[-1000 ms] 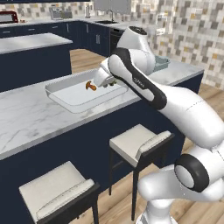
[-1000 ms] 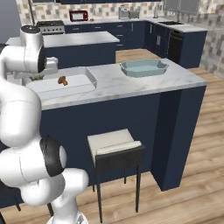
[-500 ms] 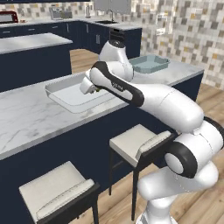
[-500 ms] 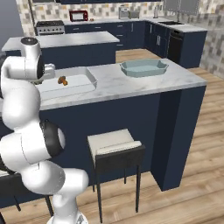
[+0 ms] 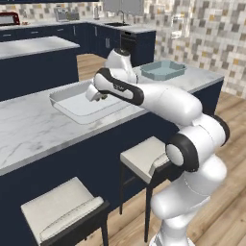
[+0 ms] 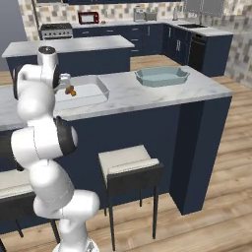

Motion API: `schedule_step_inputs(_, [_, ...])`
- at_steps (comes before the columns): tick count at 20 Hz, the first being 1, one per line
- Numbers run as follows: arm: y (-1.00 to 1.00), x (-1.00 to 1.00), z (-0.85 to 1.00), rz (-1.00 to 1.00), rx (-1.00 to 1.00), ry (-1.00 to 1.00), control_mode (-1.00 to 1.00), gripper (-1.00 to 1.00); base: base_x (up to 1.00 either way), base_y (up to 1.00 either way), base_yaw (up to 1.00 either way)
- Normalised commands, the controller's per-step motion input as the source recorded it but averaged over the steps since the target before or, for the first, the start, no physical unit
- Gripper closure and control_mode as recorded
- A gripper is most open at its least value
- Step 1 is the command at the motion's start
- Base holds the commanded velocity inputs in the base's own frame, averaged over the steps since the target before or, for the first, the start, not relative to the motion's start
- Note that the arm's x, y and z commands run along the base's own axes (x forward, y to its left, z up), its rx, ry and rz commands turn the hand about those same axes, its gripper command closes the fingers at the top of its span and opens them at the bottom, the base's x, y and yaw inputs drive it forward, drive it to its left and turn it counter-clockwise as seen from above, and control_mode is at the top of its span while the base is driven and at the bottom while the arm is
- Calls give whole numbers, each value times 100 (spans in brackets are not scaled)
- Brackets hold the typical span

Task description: Place the cold items (mushroom and broccoli) from the fridge in one tupperware on the dining counter. Place the warm items (kebab skewer and hot dog) in the stove area in another tupperware.

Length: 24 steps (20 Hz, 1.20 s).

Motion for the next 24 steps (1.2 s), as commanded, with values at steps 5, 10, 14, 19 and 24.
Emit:
schedule_step_inputs(5, [23,64,-44,0,-1,7,-100,100,0,0,0])
schedule_step_inputs(10, [40,45,-37,0,-3,2,-100,100,0,0,0])
schedule_step_inputs(14, [29,61,-9,0,0,0,-100,100,0,0,0])
schedule_step_inputs(19, [6,74,0,0,0,0,-100,-100,0,0,0])
schedule_step_inputs(24, [-17,11,0,0,0,0,-100,-100,0,0,0])
